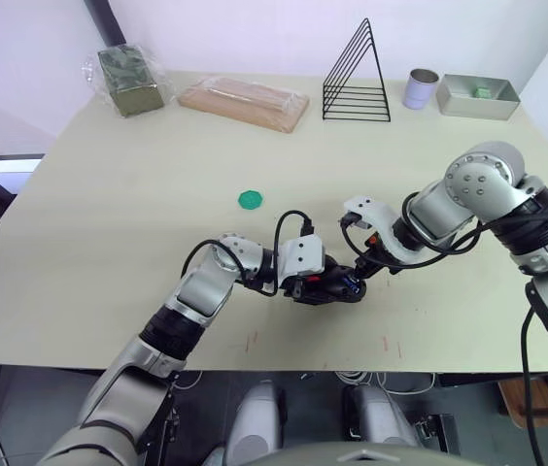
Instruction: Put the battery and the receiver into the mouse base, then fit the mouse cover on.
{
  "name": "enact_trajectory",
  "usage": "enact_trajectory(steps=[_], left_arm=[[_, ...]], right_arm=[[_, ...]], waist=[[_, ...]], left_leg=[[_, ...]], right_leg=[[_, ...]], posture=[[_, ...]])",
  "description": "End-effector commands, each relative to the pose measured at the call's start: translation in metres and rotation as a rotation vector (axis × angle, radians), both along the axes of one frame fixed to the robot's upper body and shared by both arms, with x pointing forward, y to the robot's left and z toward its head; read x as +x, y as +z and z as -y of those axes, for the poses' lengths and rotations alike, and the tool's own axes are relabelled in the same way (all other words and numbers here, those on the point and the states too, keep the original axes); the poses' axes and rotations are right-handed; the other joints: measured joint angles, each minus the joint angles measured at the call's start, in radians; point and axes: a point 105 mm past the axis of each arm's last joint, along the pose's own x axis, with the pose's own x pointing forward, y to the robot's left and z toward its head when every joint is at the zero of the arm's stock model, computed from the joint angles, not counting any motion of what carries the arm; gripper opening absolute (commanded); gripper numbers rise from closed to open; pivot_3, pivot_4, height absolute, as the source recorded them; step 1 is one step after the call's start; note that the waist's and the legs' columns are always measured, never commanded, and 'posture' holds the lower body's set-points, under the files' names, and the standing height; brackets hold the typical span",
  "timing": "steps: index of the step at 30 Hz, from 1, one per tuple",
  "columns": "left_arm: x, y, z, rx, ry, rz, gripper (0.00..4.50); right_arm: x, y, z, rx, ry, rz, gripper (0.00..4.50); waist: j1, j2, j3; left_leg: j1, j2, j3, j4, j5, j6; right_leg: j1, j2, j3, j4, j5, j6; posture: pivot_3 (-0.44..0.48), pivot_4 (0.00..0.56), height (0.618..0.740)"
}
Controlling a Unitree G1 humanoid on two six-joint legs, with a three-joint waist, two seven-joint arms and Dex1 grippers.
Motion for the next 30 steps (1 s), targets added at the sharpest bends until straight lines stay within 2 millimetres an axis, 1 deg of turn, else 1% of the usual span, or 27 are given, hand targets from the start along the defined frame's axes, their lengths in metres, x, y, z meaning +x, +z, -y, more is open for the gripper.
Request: enact_trajectory(steps=[1, 13, 16, 17, 18, 20, 24, 26, 27, 28, 29, 30], left_arm=[[-0.004, 0.001, 0.002, -0.003, -0.014, 0.0, 2.86], [-0.004, 0.001, 0.003, -0.008, -0.011, 0.002, 2.86], [-0.004, 0.001, 0.004, -0.008, -0.01, -0.002, 2.86], [-0.004, 0.001, 0.004, -0.009, -0.01, -0.003, 2.86], [-0.004, 0.001, 0.004, -0.009, -0.009, -0.003, 2.86], [-0.004, 0.001, 0.004, -0.008, -0.01, -0.004, 2.86], [-0.004, 0.0, 0.003, -0.005, -0.008, -0.007, 2.86], [-0.004, -0.001, 0.001, -0.001, -0.008, -0.008, 2.86], [-0.004, -0.002, 0.001, 0.0, -0.007, -0.008, 2.86], [-0.004, -0.002, 0.0, 0.001, -0.007, -0.008, 2.86], [-0.004, -0.002, 0.0, 0.002, -0.007, -0.008, 2.86], [-0.004, -0.002, 0.0, 0.003, -0.006, -0.008, 2.86]], right_arm=[[-0.001, 0.002, 0.002, -0.015, 0.009, 0.019, 0.0], [-0.004, -0.002, -0.003, -0.016, 0.033, 0.024, 0.0], [0.0, 0.002, 0.001, -0.034, 0.031, 0.079, 0.96], [0.003, 0.007, 0.003, -0.028, 0.018, 0.095, 1.6], [0.005, 0.01, 0.004, -0.022, 0.009, 0.103, 1.9], [0.001, 0.02, 0.011, -0.01, 0.02, 0.115, 2.61], [-0.011, 0.036, 0.029, 0.013, 0.052, 0.176, 2.61], [-0.016, 0.037, 0.04, -0.016, 0.069, 0.263, 2.61], [-0.02, 0.038, 0.042, -0.013, 0.088, 0.306, 2.61], [-0.024, 0.039, 0.042, 0.024, 0.098, 0.332, 2.61], [-0.026, 0.041, 0.039, 0.108, 0.096, 0.376, 2.61], [-0.028, 0.041, 0.042, 0.133, 0.113, 0.441, 2.61]], waist=[[0.0, 0.0, 0.0], [0.0, 0.0, 0.0], [0.0, 0.0, 0.0], [0.0, 0.0, 0.0], [0.0, 0.0, 0.0], [0.002, 0.0, 0.0], [0.002, 0.0, 0.0], [0.001, 0.0, 0.0], [0.004, 0.0, 0.0], [0.004, 0.0, 0.0], [0.003, -0.001, -0.001], [0.003, -0.001, -0.001]], left_leg=[[0.0, 0.0, 0.0, 0.0, 0.0, 0.0], [0.0, 0.0, 0.0, 0.0, 0.0, 0.0], [0.0, 0.0, 0.0, 0.0, 0.0, 0.0], [0.0, 0.0, 0.0, 0.0, 0.0, 0.0], [0.0, 0.0, 0.0, 0.0, 0.0, 0.0], [0.0, 0.0, 0.0, 0.0, 0.0, 0.0], [-0.001, 0.0, -0.001, 0.0, 0.0, 0.0], [0.0, 0.0, -0.002, -0.001, 0.0, 0.0], [0.0, 0.0, -0.002, -0.001, 0.0, 0.0], [-0.001, 0.0, -0.003, -0.001, 0.0, 0.0], [-0.001, 0.0, -0.004, -0.001, 0.0, 0.0], [0.0, 0.0, -0.007, -0.001, 0.0, 0.0]], right_leg=[[0.0, 0.0, 0.0, 0.0, 0.0, 0.0], [0.0, 0.0, 0.0, 0.0, 0.0, 0.0], [0.0, 0.0, 0.0, 0.0, 0.0, 0.0], [0.0, 0.0, 0.0, 0.0, 0.0, 0.0], [0.0, 0.0, 0.0, 0.0, 0.0, 0.0], [0.0, 0.0, 0.0, 0.0, 0.0, 0.0], [0.0, 0.0, 0.0, -0.002, 0.0, 0.0], [0.001, 0.0, 0.0, -0.003, 0.0, 0.0], [0.001, 0.0, 0.0, -0.003, 0.0, 0.0], [0.001, 0.0, -0.002, -0.004, 0.0, 0.0], [0.002, 0.0, -0.003, -0.004, 0.0, 0.0], [0.002, 0.0, -0.002, -0.004, 0.0, 0.0]], posture=[[0.0, 0.15, 0.74], [0.0, 0.15, 0.74], [0.0, 0.15, 0.74], [0.0, 0.15, 0.74], [0.0, 0.15, 0.74], [0.0, 0.15, 0.74], [0.0, 0.15, 0.74], [0.0, 0.15, 0.74], [0.0, 0.15, 0.74], [0.0, 0.15, 0.74], [0.0, 0.15, 0.74], [0.0, 0.15, 0.74]])
